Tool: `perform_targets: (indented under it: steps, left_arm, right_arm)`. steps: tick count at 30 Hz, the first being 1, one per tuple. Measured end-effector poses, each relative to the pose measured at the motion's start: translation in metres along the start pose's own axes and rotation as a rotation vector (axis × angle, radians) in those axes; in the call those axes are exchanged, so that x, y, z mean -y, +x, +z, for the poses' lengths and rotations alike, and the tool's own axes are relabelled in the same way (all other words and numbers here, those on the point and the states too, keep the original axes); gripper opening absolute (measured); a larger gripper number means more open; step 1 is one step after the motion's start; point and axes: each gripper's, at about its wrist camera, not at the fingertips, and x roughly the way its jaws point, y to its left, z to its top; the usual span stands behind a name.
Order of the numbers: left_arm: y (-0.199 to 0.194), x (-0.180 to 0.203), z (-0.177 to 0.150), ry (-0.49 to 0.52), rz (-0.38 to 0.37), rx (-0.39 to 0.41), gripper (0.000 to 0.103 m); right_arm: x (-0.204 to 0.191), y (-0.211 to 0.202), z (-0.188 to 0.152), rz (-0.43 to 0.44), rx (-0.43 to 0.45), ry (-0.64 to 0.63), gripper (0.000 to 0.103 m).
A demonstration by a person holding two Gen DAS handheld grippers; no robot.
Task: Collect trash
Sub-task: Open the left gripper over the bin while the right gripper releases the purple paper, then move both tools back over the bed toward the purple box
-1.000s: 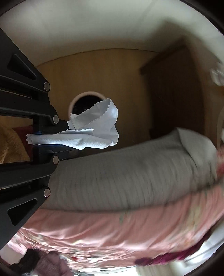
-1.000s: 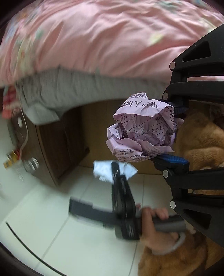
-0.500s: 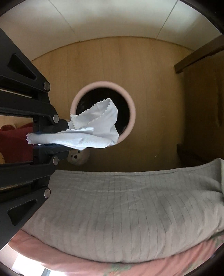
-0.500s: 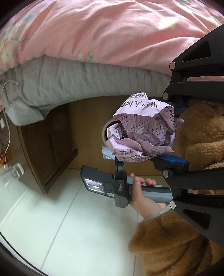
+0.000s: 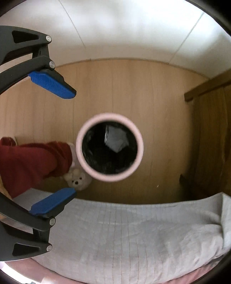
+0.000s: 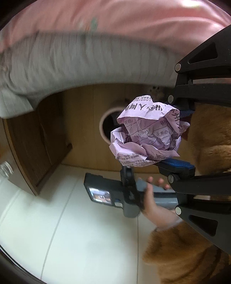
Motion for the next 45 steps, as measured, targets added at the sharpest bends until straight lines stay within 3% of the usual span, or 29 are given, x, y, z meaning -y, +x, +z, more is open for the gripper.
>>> perform_targets:
  steps: [4, 7, 9, 12, 15, 16, 17, 19, 22, 25, 31, 35, 38, 41, 45]
  left_arm:
    - [-0.022, -0.017, -0.014, 0.042, 0.133, 0.061, 0.101]
    - [-0.042, -0.032, -0.024, 0.078, 0.3, 0.11, 0.101]
    - [-0.051, -0.04, -0.029, 0.081, 0.348, 0.13, 0.101]
    - [-0.061, -0.052, -0.032, 0.074, 0.363, 0.149, 0.101]
    - [-0.068, -0.056, -0.032, 0.07, 0.373, 0.159, 0.101]
    - [-0.072, -0.056, -0.031, 0.074, 0.375, 0.167, 0.101]
    - [-0.073, -0.054, -0.033, 0.079, 0.379, 0.174, 0.101]
    - [-0.076, -0.05, -0.033, 0.09, 0.385, 0.186, 0.101]
    - [-0.084, -0.043, -0.035, 0.103, 0.361, 0.2, 0.101]
    - [-0.096, -0.022, -0.033, 0.149, 0.328, 0.23, 0.101]
    - [-0.135, 0.068, -0.025, 0.33, 0.181, 0.286, 0.101]
    - [-0.175, 0.177, -0.044, 0.608, 0.043, 0.34, 0.103]
    - [-0.196, 0.26, -0.07, 0.825, -0.054, 0.368, 0.103]
    - [-0.211, 0.334, -0.106, 1.039, -0.112, 0.397, 0.103]
    - [-0.22, 0.439, -0.156, 1.292, -0.147, 0.421, 0.103]
  right_arm:
    - [-0.012, 0.04, 0.021, 0.041, -0.046, -0.014, 0.038]
    - [-0.018, 0.072, 0.035, 0.034, -0.08, -0.039, 0.038]
    - [-0.023, 0.09, 0.042, 0.023, -0.087, -0.066, 0.039]
    - [-0.024, 0.112, 0.052, 0.021, -0.093, -0.077, 0.041]
    - [-0.02, 0.124, 0.054, 0.029, -0.117, -0.042, 0.068]
    - [-0.02, 0.124, 0.054, 0.038, -0.104, -0.035, 0.081]
    - [-0.02, 0.121, 0.055, 0.042, -0.079, -0.031, 0.087]
    - [-0.021, 0.11, 0.054, 0.032, -0.015, -0.041, 0.088]
    - [-0.021, 0.096, 0.049, -0.013, -0.024, -0.044, 0.089]
    - [-0.019, 0.052, 0.028, -0.036, 0.032, -0.041, 0.089]
    - [0.016, -0.067, -0.024, -0.079, 0.199, 0.116, 0.097]
    - [0.057, -0.144, -0.078, -0.114, 0.329, 0.324, 0.098]
    - [0.09, -0.202, -0.135, -0.163, 0.473, 0.511, 0.098]
    - [0.115, -0.247, -0.195, -0.232, 0.61, 0.691, 0.098]
    - [0.14, -0.277, -0.27, -0.295, 0.721, 0.923, 0.098]
